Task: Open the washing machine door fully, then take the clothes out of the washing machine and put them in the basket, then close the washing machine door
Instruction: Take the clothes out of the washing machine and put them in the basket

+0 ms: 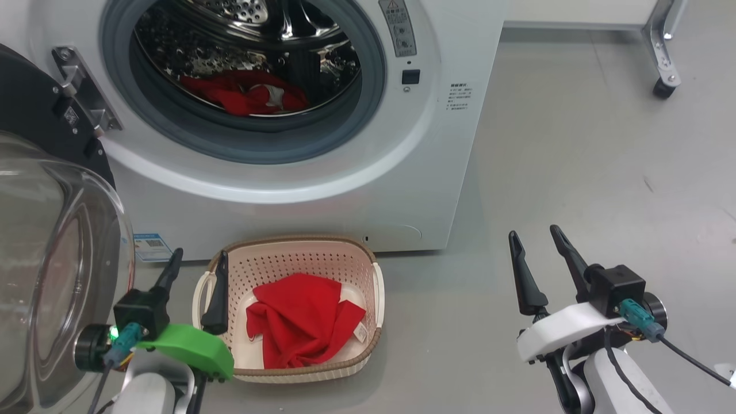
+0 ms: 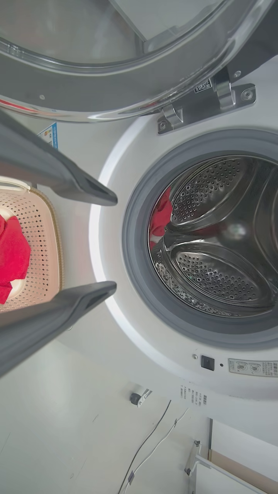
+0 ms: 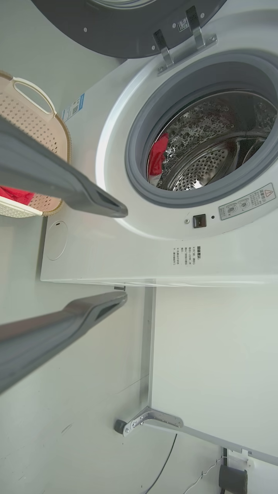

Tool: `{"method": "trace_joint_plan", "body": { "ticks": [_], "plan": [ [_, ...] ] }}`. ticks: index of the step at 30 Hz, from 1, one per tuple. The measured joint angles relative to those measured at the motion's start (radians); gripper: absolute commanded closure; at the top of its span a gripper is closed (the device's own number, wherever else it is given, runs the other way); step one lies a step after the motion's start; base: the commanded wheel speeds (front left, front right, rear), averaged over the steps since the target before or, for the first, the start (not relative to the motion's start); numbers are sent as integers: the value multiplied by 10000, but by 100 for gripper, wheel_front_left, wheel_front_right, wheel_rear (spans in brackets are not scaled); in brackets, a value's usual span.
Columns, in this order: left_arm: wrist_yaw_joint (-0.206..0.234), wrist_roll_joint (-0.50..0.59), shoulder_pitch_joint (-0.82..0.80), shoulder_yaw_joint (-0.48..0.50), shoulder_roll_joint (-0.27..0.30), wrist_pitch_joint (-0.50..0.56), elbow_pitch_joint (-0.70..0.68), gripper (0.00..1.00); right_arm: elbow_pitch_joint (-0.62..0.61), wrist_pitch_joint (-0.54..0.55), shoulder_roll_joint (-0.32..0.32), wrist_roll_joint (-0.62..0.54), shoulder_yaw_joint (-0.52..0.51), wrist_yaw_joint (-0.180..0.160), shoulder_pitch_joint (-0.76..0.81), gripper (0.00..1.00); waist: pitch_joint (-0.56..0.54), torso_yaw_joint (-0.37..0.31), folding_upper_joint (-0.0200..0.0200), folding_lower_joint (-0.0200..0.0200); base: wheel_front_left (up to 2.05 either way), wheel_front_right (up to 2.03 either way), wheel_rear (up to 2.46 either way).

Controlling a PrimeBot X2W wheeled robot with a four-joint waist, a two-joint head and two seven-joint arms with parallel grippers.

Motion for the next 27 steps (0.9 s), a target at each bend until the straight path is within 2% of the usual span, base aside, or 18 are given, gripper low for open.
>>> {"method": "trace_joint_plan", "body": {
  "ticks": [10,27],
  "plan": [
    [199,59,805,-188,-38,0,-627,0,21,0,17,-75,-96,8,498,0,-527,6,0,0,0,0,0],
    [359,59,1475,-276,-48,130,-1584,0,-21,0,44,-146,-167,92,730,0,-602,-80,0,0,0,0,0]
  ]
}}
